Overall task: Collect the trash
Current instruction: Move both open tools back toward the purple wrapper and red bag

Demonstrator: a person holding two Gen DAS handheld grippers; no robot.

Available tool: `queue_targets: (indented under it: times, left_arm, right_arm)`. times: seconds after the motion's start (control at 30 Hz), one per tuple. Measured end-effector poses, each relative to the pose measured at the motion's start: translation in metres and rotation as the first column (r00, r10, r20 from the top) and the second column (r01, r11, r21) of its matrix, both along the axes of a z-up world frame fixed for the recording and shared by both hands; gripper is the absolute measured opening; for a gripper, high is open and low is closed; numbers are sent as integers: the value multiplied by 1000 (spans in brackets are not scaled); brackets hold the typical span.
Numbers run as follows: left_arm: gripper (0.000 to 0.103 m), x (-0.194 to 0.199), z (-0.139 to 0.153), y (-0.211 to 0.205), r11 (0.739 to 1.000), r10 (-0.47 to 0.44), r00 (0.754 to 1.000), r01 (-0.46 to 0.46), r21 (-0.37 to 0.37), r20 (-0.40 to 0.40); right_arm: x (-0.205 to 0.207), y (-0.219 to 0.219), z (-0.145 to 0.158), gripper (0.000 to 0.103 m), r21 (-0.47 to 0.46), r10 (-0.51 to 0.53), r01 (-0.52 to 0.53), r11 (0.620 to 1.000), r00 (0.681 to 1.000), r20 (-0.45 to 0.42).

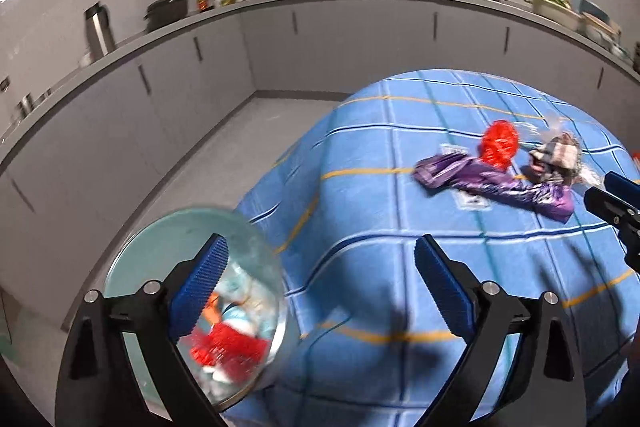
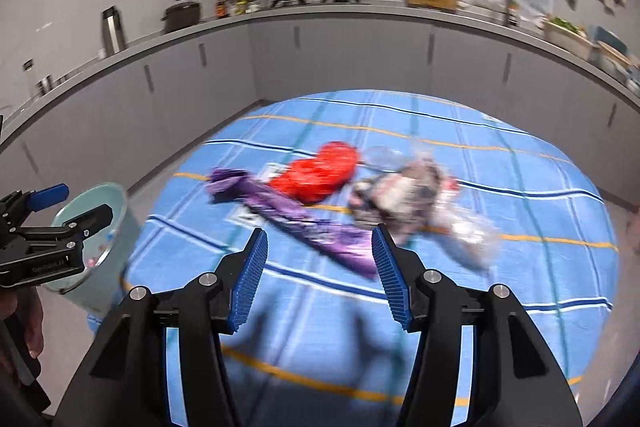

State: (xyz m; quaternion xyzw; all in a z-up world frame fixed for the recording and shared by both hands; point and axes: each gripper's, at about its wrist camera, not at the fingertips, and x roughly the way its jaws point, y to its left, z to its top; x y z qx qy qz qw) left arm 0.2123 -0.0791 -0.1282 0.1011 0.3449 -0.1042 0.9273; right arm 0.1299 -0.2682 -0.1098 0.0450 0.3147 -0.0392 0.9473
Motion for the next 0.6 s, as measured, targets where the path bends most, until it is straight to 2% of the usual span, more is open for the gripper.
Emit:
queue_targets:
  times: [0.17, 0.4, 0.6]
  left_arm:
    - [94, 11, -2, -37, 998, -53, 999, 53, 13, -6]
    - [94, 19, -3, -86, 991, -132, 991, 132, 15, -14]
    - [94, 32, -11, -118, 991, -136, 990, 137, 5, -44]
  right_arm:
    - [-7, -35, -3, 55, 13, -83, 83, 996, 997, 4]
    - [-12, -63, -7, 55, 21, -149, 149, 989, 989, -5]
    - [-22, -78, -14, 56, 31, -184, 185, 982, 983, -7]
